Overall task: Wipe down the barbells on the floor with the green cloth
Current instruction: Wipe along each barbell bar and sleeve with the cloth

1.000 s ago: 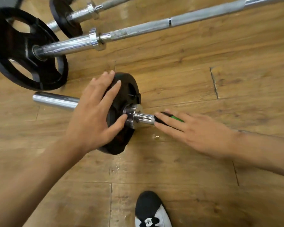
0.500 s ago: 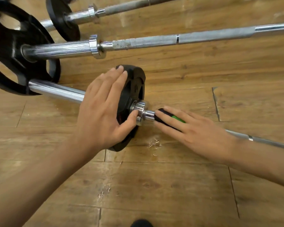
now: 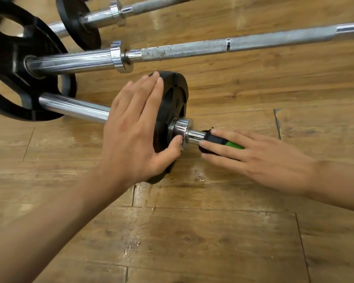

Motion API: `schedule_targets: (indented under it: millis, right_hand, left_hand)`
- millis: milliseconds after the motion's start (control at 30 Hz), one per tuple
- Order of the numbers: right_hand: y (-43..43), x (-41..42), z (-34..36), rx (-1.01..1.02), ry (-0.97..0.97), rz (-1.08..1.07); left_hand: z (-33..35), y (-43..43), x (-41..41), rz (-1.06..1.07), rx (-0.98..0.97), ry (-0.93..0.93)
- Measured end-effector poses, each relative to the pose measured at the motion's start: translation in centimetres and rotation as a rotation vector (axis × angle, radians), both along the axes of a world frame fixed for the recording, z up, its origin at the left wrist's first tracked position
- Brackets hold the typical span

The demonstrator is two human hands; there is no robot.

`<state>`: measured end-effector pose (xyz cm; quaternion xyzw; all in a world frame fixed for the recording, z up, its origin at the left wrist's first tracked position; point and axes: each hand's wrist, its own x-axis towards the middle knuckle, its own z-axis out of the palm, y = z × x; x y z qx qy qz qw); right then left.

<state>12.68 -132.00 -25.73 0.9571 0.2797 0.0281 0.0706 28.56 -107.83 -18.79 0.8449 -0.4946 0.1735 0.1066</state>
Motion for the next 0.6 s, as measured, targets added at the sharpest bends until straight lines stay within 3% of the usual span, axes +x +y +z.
schedule_targets:
  millis: [100,267,467,600]
  right_hand:
    - [0.7,1.5,0.5,0.098,-0.028,-0.077]
    - [-1.5,-1.1,0.0,0.054,-0.072,-0.074]
    - [1.0,2.7,-0.2,0.113,-0.11,-0.091]
    - [-1.6,0.5,-1.2,0.018,-0.115,-0.03]
  left_hand:
    - [0.5,-0.9,0.7,0.006,0.023,0.028]
    - [0.6,-1.3,0.9,0.008,0.011,0.043]
    - [1.0,-2.3,1.7,0.018,0.044,0.047]
    - [0.9,-2.3,1.9,0.006,0.042,0.046]
